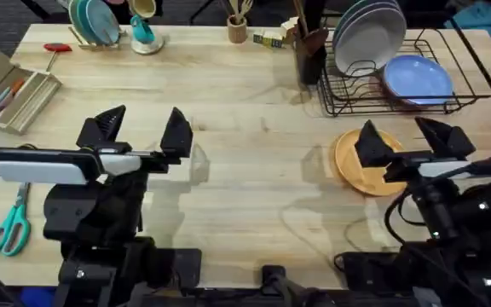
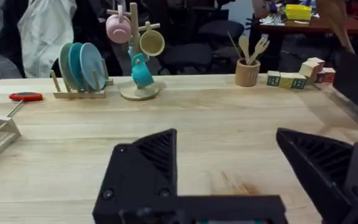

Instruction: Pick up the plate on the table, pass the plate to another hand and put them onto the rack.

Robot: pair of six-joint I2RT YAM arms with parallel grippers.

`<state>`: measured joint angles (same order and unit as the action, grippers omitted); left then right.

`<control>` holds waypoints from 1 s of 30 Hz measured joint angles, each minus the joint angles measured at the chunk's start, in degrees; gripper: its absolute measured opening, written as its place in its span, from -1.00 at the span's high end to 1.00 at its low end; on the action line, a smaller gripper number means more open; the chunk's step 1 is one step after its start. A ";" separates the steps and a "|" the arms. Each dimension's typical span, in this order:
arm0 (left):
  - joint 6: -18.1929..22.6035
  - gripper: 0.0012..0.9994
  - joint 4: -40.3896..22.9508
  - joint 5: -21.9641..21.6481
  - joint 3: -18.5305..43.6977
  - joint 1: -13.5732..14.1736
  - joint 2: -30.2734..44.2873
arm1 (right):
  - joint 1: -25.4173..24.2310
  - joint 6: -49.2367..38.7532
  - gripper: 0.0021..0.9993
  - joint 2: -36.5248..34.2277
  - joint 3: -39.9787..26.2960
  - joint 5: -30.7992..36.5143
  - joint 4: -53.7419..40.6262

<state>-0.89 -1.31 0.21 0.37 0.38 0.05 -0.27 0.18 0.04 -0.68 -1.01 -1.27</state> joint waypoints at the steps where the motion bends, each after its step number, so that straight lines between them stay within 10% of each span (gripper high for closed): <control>1: 0.00 -0.99 -0.13 0.00 0.04 0.00 0.00 | 0.00 0.49 -0.99 0.02 -0.17 -0.12 -0.34; 15: 0.00 -0.99 -18.54 0.00 18.65 0.02 4.02 | 0.00 2.33 -0.99 -9.88 -20.03 -1.43 -21.45; 30: -0.02 -0.99 -37.98 3.46 50.11 0.02 34.48 | 0.00 0.20 -0.99 -40.44 -49.77 -1.60 -33.26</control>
<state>-0.90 -39.29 3.67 50.48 0.40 34.54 -0.27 0.38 -40.40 -50.45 -2.61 -34.53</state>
